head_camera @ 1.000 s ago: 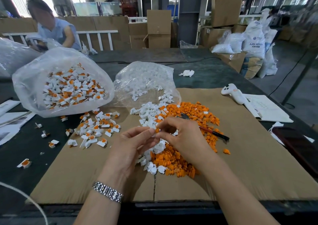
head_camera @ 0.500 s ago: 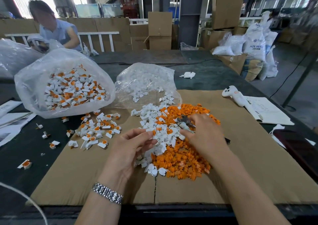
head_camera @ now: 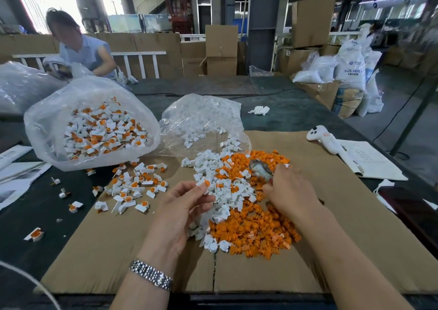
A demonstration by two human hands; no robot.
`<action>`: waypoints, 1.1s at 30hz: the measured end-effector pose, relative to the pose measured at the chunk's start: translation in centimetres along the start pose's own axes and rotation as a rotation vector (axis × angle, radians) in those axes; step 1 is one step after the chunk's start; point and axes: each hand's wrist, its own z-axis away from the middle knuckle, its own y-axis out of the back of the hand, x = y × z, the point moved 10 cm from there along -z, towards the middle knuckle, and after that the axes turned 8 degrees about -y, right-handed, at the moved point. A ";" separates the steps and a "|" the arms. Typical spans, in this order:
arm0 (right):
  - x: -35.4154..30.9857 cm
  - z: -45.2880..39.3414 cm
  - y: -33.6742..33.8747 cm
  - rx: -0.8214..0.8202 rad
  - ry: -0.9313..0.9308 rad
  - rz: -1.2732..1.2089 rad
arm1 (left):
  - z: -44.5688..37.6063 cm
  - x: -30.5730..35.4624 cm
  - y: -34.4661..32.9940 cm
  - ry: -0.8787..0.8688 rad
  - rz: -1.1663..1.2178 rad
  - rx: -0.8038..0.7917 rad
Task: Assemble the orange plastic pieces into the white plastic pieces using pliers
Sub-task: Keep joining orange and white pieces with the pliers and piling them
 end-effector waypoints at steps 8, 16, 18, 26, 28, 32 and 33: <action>-5.2 5.0 1.3 -0.505 0.293 -0.229 | -0.5 0.5 -0.8 -0.057 0.047 -0.018; -6.9 6.6 0.9 -0.504 0.348 -0.161 | -0.2 0.7 -1.3 -0.087 0.086 0.004; -7.0 6.8 0.8 -0.506 0.365 -0.147 | -0.3 0.5 -1.3 -0.081 0.088 -0.002; -7.6 7.2 0.6 -0.497 0.413 -0.216 | -0.3 0.7 -1.2 -0.100 0.061 -0.036; -7.5 7.1 0.4 -0.481 0.422 -0.213 | -0.3 0.9 -1.2 -0.101 0.051 -0.056; -7.4 6.8 0.2 -0.442 0.425 -0.199 | -0.4 1.0 -1.2 -0.088 0.050 -0.084; -7.4 6.7 0.2 -0.433 0.427 -0.200 | -0.4 1.0 -1.2 -0.083 0.058 -0.087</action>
